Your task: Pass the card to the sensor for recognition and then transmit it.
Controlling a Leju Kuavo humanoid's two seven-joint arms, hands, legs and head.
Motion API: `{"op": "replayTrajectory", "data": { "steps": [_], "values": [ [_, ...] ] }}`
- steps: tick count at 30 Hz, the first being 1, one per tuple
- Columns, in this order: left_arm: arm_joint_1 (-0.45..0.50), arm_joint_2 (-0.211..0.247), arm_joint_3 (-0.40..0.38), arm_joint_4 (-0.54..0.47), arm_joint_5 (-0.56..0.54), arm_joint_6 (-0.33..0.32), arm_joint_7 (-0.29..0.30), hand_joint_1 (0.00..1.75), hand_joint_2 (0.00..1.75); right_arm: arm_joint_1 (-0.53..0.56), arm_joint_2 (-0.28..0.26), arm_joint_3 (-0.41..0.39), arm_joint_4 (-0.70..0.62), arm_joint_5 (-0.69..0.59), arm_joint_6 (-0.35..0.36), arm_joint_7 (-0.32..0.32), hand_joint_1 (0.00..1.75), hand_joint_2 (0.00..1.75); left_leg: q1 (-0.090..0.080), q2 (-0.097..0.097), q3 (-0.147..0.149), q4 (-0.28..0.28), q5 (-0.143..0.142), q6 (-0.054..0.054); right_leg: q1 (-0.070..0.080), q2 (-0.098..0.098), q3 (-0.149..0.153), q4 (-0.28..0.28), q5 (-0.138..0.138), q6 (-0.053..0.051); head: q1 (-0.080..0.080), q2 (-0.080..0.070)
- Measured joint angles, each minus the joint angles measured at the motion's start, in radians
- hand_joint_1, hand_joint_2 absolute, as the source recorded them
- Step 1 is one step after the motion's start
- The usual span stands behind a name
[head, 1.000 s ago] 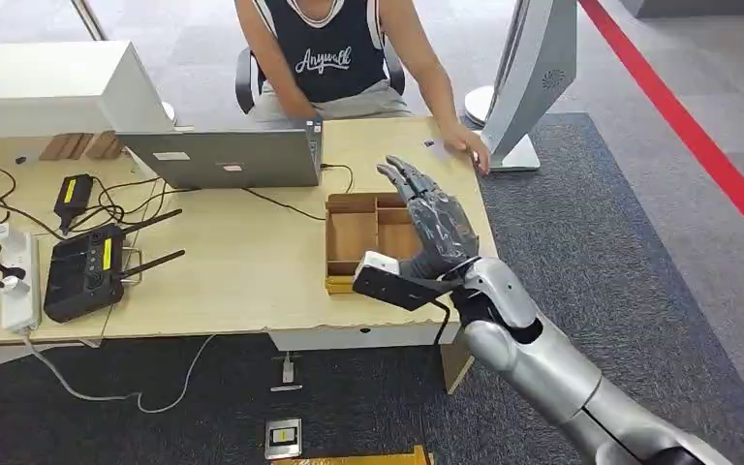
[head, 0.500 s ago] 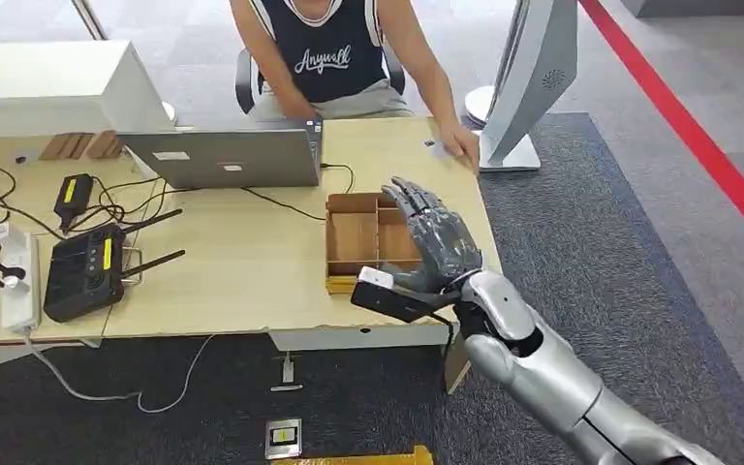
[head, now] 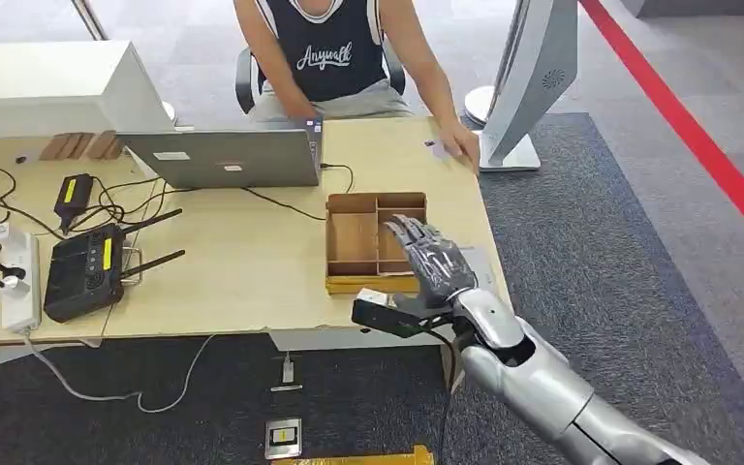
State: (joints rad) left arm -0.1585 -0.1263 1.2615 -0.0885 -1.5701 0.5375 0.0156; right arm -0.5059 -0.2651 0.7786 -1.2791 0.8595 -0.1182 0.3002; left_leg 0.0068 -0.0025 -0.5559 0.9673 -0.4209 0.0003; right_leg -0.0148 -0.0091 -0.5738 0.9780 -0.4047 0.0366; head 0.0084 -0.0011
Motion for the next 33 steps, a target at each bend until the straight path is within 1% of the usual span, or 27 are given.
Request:
{"op": "replayTrajectory", "data": {
  "steps": [5, 17, 33],
  "values": [
    [0.000, 0.000, 0.000, 0.000, 0.000, 0.000, 0.004, 0.00, 1.75, -0.001, 0.011, 0.011, 0.043, 0.010, 0.029, 0.002, 0.00, 1.75, 0.000, 0.000, 0.000, 0.000, 0.000, 0.000, 0.000, 0.000, 0.000, 0.000, 0.000, 0.000, 0.000, 0.000],
    [0.000, 0.000, 0.000, 0.000, 0.000, 0.000, 0.005, 0.00, 1.75, -0.029, 0.038, 0.015, 0.136, 0.020, 0.026, 0.000, 0.00, 1.75, 0.000, 0.000, 0.000, 0.000, 0.000, 0.000, 0.000, 0.000, 0.000, 0.000, 0.000, 0.000, 0.000, 0.000],
    [0.000, 0.000, 0.000, 0.000, 0.000, 0.000, 0.005, 0.00, 1.75, -0.039, 0.050, 0.015, 0.177, 0.020, 0.026, 0.000, 0.00, 1.75, 0.000, 0.000, 0.000, 0.000, 0.000, 0.000, 0.000, 0.000, 0.000, 0.000, 0.000, 0.000, 0.000, 0.000]
  ]
}}
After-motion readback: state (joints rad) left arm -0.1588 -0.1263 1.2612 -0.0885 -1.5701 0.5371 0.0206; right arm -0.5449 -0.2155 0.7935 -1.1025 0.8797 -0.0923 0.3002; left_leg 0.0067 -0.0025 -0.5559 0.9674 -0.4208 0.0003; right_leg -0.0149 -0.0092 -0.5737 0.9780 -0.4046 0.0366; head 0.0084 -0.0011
